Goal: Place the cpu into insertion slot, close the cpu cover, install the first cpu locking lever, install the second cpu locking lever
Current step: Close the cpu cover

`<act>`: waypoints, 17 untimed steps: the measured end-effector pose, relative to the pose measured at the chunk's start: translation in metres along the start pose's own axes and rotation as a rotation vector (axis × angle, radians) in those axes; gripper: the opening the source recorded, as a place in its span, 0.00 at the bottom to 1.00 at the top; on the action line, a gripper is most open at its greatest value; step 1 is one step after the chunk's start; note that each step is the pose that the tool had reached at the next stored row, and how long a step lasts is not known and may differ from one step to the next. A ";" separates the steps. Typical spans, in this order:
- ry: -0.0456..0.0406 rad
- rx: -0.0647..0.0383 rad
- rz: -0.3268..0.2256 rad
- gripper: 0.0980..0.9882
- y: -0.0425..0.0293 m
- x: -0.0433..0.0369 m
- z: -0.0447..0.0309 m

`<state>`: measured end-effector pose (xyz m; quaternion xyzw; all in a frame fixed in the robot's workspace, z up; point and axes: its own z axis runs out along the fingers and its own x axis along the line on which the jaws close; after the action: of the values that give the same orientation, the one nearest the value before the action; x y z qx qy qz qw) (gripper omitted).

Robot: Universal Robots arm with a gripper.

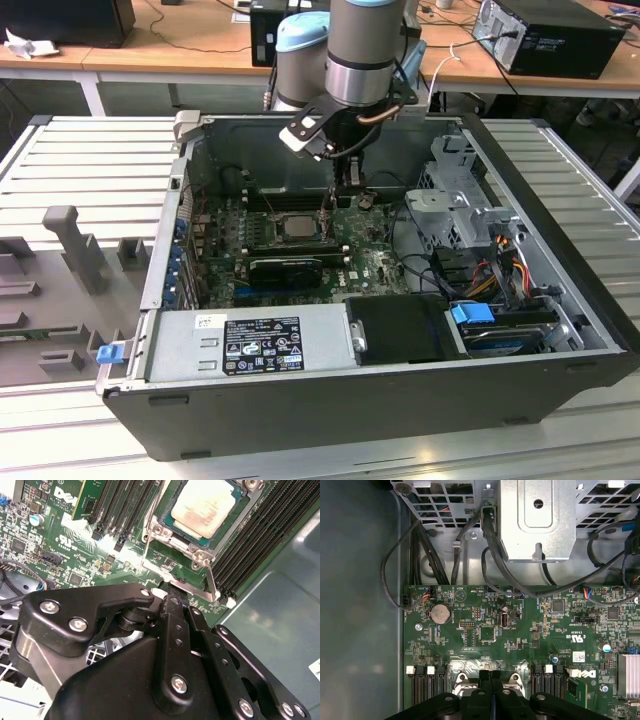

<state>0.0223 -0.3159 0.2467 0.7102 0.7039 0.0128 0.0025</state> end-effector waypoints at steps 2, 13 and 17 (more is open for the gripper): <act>0.0000 0.000 0.000 0.01 -0.0004 0.0000 0.0000; 0.0000 0.000 0.000 0.01 -0.0031 0.0000 -0.0001; 0.0000 0.000 0.000 0.01 -0.0060 -0.0001 -0.0001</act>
<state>0.0163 -0.3159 0.2467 0.7102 0.7039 0.0128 0.0025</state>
